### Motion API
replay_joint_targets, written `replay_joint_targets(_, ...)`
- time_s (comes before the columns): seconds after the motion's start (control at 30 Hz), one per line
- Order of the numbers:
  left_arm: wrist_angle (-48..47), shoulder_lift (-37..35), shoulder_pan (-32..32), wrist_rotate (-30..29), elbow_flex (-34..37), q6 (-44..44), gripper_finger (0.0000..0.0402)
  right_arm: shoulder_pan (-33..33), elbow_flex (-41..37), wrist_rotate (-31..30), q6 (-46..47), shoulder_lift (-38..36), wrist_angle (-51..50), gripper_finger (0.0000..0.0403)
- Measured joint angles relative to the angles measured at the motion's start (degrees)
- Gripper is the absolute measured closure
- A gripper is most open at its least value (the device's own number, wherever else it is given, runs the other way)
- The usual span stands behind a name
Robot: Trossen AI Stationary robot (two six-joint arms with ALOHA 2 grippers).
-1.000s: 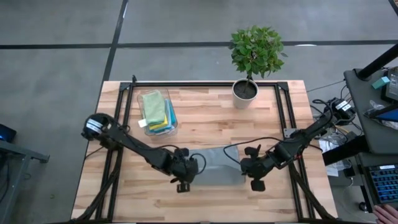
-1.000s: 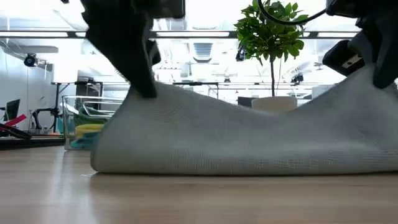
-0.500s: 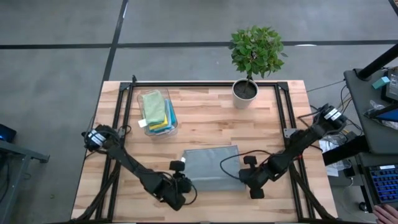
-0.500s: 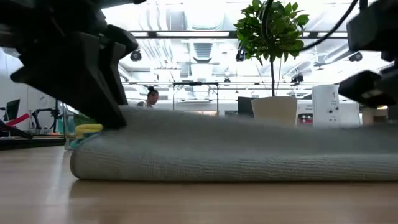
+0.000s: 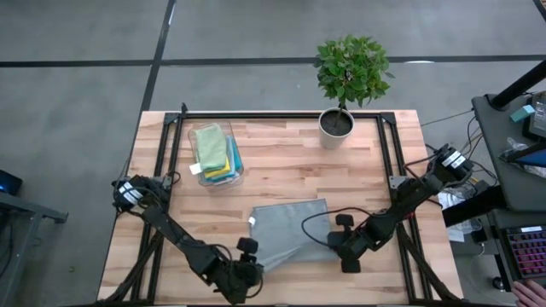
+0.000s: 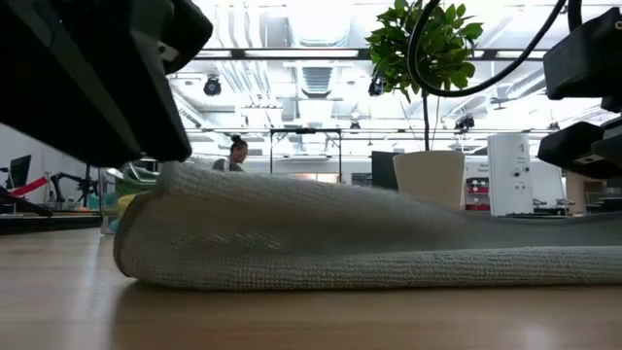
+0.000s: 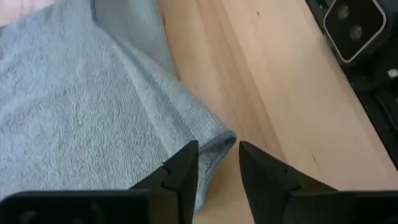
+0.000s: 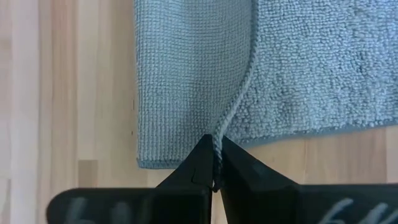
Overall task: Fold microfiber towels
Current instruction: Fold the gray microfiber cloth
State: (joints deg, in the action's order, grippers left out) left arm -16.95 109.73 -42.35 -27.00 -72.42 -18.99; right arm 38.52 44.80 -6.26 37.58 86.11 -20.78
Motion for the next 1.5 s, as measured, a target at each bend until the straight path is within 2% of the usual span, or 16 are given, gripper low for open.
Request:
replay_joint_targets(0.23,3.06,0.00,-0.06,-0.13,0.57,-0.21,0.0297,0.00,0.00,-0.35,0.04,0.17,0.02,0.0394)
replay_joint_targets(0.53,2.22,-1.32,1.13,-1.84,-0.02,-5.03,0.0297,0.00,0.00,-0.32,-0.04,0.17,0.01,0.0394)
replay_joint_targets(0.6,2.53,-2.77,1.57,-1.79,-0.14,-8.36,0.0297,0.00,0.00,-0.30,-0.04,0.17,0.00,0.0394)
replay_joint_targets(0.8,3.66,-3.12,5.38,6.02,0.70,-17.50,0.0297,0.00,0.00,-0.22,-0.04,0.17,0.05,0.0394)
replay_joint_targets(1.0,6.93,-0.14,7.35,10.34,0.87,-17.83,0.0297,0.00,0.00,-0.20,-0.10,0.17,0.05,0.0394)
replay_joint_targets(1.17,7.90,0.51,7.55,10.75,1.59,-18.25,0.0297,0.00,0.00,0.15,-0.76,0.17,0.07,0.0394)
replay_joint_targets(1.4,8.73,0.55,7.52,17.17,1.66,-18.21,0.0297,-0.02,0.00,0.17,-0.66,0.17,0.08,0.0394)
replay_joint_targets(1.5,8.97,0.55,7.52,17.77,1.66,-18.22,0.0297,-0.02,0.00,0.15,-0.62,0.17,0.09,0.0394)
